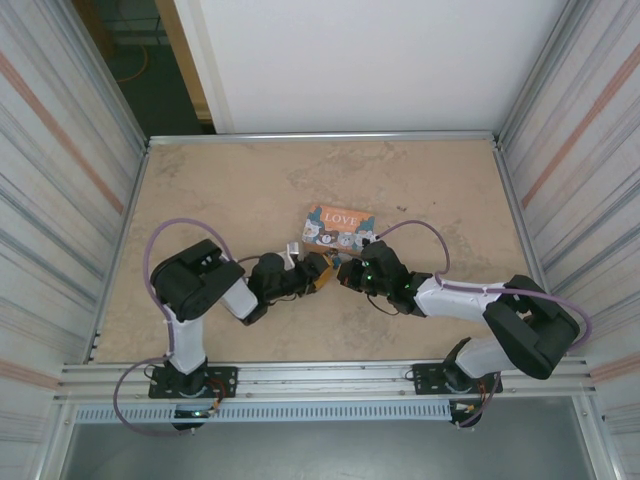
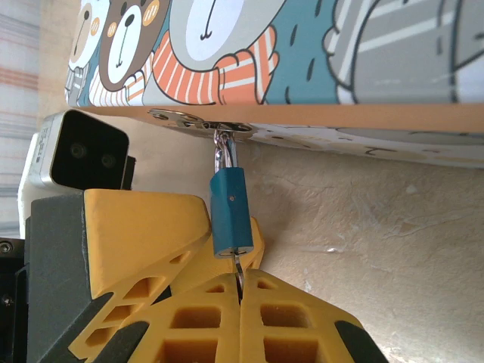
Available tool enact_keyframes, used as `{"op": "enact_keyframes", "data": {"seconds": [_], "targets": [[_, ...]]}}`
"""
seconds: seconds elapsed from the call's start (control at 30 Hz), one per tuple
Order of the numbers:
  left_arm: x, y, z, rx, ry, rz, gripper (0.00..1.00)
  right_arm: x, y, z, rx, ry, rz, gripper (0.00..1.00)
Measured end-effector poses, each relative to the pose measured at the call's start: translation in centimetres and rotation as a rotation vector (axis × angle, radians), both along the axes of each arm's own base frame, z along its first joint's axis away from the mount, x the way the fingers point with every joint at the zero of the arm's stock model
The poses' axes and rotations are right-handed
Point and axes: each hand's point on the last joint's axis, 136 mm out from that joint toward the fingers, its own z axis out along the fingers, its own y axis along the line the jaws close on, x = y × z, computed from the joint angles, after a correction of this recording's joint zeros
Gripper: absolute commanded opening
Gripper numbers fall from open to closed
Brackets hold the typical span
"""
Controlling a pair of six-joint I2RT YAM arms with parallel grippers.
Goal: Unlock a padlock with a key
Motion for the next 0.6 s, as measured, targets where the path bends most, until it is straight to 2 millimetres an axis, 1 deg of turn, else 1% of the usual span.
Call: {"op": "enact_keyframes", "data": {"seconds": [0.23,0.43,0.5,0.6], "targets": [[0.4,-0.2,0.1,-0.03,0.006,0.02,0.43,0.2,-0.1,0.0,-0.004,-0.005,-0.01,0.0],[1.0,-1.0,1.4,-0.067,-0.02,0.019,0.44,0.1,-0.1,0.0,0.005,0.004,-0.019,0.0],[1.3,-1.2,1.7,-0.077,-0.022,0.021,0.42,0.1,-0.1,0.0,0.005,0.005,-0.018,0.0],[1.5,-1.3,1.8,-0.083,-0.02,0.027,0.38,0.0,0.0,0.0,0.004,0.004,-0.016,0.0]]}}
